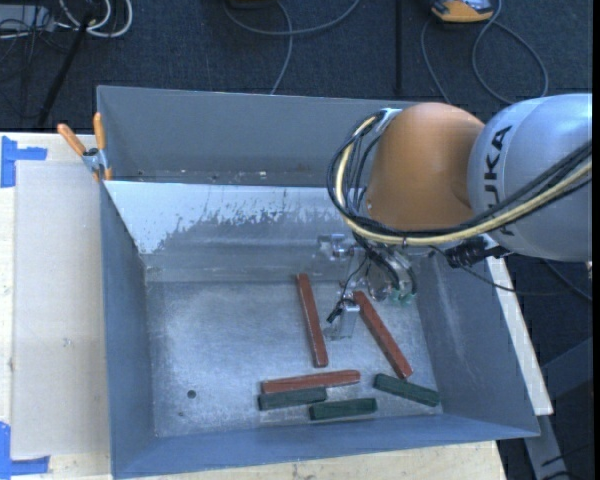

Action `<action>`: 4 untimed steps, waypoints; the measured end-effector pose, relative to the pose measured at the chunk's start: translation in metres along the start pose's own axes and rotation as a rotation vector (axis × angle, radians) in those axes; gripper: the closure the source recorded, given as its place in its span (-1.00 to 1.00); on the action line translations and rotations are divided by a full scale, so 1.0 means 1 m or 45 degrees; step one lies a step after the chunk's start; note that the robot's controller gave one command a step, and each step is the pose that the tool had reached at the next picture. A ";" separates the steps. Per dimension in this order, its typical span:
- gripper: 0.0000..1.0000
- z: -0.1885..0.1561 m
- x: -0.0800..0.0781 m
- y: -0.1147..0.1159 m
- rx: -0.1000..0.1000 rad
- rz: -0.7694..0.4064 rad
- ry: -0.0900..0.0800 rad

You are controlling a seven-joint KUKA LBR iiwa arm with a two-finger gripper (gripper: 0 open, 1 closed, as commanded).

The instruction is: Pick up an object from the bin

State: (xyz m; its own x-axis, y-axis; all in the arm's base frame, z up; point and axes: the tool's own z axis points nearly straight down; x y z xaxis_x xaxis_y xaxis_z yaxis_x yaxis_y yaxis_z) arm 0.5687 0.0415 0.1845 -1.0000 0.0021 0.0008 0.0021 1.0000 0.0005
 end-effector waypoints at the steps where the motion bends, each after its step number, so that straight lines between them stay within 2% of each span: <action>1: -1.00 0.103 0.078 -0.011 -0.001 -0.624 0.008; 2: -1.00 0.111 0.089 -0.012 0.003 -0.675 -0.027; 3: 1.00 0.109 0.084 -0.011 0.005 -0.672 -0.059; 4: 1.00 0.058 0.083 -0.024 0.003 -1.256 -0.006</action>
Offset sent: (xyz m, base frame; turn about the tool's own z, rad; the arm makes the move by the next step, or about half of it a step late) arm -0.0764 -0.0109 -0.1009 -0.4899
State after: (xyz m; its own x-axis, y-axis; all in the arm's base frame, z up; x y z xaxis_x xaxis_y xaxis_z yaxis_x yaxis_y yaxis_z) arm 0.4859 0.0181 0.1268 -0.5533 -0.8330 -0.0029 -0.8330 0.5533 -0.0028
